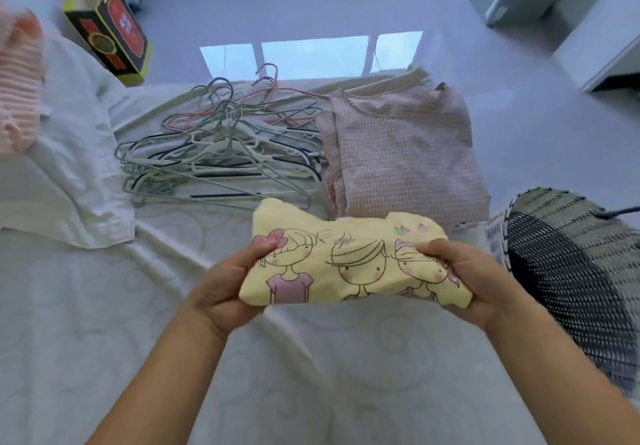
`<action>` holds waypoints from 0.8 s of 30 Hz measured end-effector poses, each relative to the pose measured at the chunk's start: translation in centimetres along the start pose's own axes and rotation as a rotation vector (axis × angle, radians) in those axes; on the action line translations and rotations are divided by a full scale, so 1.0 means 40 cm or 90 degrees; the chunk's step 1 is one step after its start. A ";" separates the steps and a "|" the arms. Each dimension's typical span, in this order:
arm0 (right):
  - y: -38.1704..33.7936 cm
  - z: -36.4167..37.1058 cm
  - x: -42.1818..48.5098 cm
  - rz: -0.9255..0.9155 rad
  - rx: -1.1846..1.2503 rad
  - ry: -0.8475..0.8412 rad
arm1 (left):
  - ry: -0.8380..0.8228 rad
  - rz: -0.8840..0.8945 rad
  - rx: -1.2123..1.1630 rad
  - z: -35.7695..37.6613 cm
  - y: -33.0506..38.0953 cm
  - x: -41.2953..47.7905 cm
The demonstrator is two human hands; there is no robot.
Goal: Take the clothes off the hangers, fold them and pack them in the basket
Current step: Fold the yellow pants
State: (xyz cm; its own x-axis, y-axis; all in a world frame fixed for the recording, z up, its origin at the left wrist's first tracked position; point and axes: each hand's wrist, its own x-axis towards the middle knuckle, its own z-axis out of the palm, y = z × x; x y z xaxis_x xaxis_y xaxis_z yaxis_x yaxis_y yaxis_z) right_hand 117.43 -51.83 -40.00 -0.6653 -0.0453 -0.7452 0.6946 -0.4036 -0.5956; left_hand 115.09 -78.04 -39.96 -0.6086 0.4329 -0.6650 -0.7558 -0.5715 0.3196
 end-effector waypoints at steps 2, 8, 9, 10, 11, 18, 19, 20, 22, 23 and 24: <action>-0.133 -0.017 0.001 -0.069 -0.025 -0.028 | -0.052 0.050 0.044 0.109 0.041 0.049; -0.430 -0.098 0.059 -0.226 -0.044 -0.043 | -0.092 0.195 0.127 0.337 0.127 0.240; -0.442 -0.123 0.088 -0.228 -0.065 -0.012 | -0.090 0.194 0.134 0.347 0.122 0.277; -0.441 -0.151 0.124 -0.219 -0.095 0.023 | -0.068 0.184 0.147 0.340 0.111 0.324; -0.430 -0.179 0.166 -0.216 -0.121 0.052 | -0.043 0.166 0.165 0.329 0.092 0.364; -0.196 -0.274 0.430 -0.338 -0.585 0.245 | 0.174 0.125 0.292 0.190 -0.072 0.554; -0.171 -0.267 0.445 -0.348 -0.623 0.254 | 0.187 0.132 0.286 0.185 -0.084 0.573; -0.153 -0.274 0.472 -0.346 -0.654 0.287 | 0.194 0.132 0.292 0.180 -0.090 0.587; -0.133 -0.280 0.504 -0.328 -0.709 0.334 | 0.188 0.119 0.320 0.168 -0.095 0.613; -0.130 -0.280 0.511 -0.311 -0.725 0.342 | 0.187 0.109 0.338 0.166 -0.094 0.616; -0.127 -0.285 0.526 -0.292 -0.737 0.345 | 0.189 0.101 0.341 0.162 -0.090 0.620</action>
State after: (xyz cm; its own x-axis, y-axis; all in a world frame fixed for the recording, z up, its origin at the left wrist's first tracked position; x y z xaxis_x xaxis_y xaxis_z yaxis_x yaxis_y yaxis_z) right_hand 102.99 -40.33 -56.08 -0.8932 0.3546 -0.2765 0.4495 0.7201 -0.5286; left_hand 101.17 -60.72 -53.22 -0.6885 0.1160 -0.7159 -0.7246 -0.1508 0.6724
